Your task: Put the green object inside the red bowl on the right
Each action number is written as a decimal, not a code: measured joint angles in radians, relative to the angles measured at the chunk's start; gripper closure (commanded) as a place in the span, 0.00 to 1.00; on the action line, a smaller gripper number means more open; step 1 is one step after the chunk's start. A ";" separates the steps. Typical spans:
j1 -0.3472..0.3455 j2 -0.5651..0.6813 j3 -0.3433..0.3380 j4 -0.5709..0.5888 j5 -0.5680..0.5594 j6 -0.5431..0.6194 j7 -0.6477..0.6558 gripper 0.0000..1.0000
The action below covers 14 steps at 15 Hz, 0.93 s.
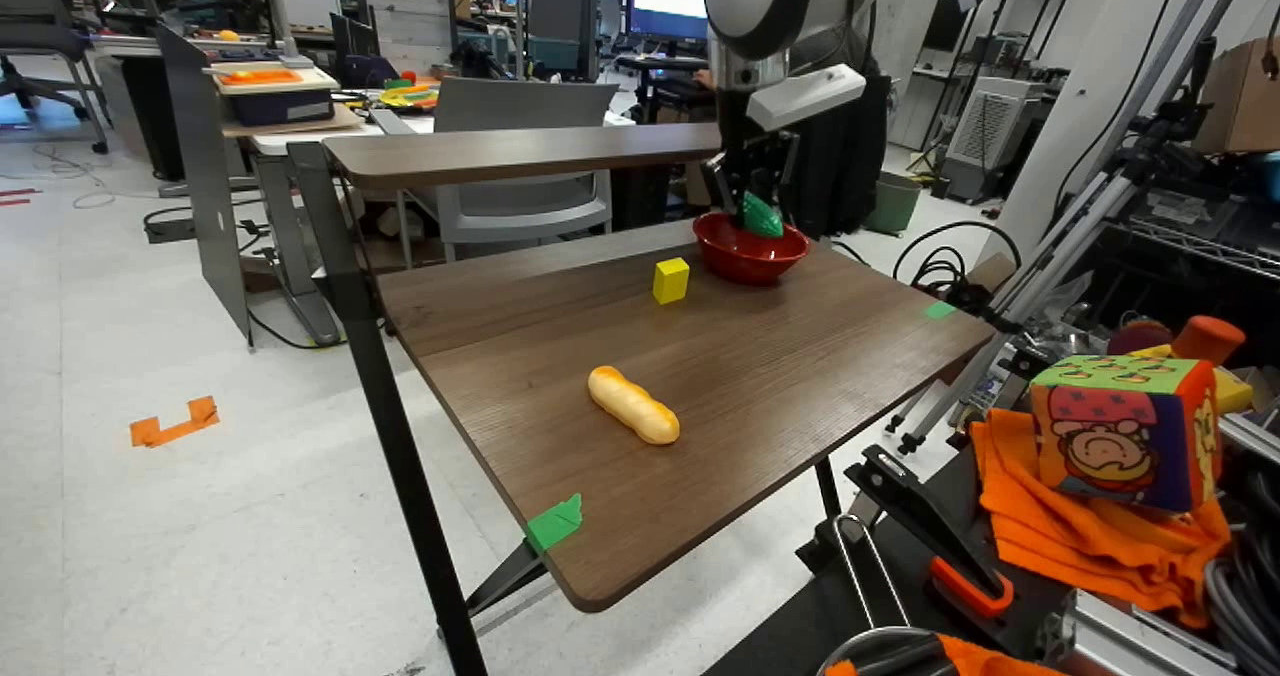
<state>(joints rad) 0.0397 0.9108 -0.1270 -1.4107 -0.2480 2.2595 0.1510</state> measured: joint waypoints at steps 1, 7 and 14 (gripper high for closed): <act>0.001 0.023 0.000 0.022 0.000 -0.012 0.000 0.77; 0.006 0.110 0.000 0.123 0.001 -0.080 0.000 0.27; -0.002 0.110 0.002 0.134 0.029 -0.108 0.000 0.00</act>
<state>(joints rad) 0.0379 1.0204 -0.1251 -1.2766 -0.2187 2.1519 0.1509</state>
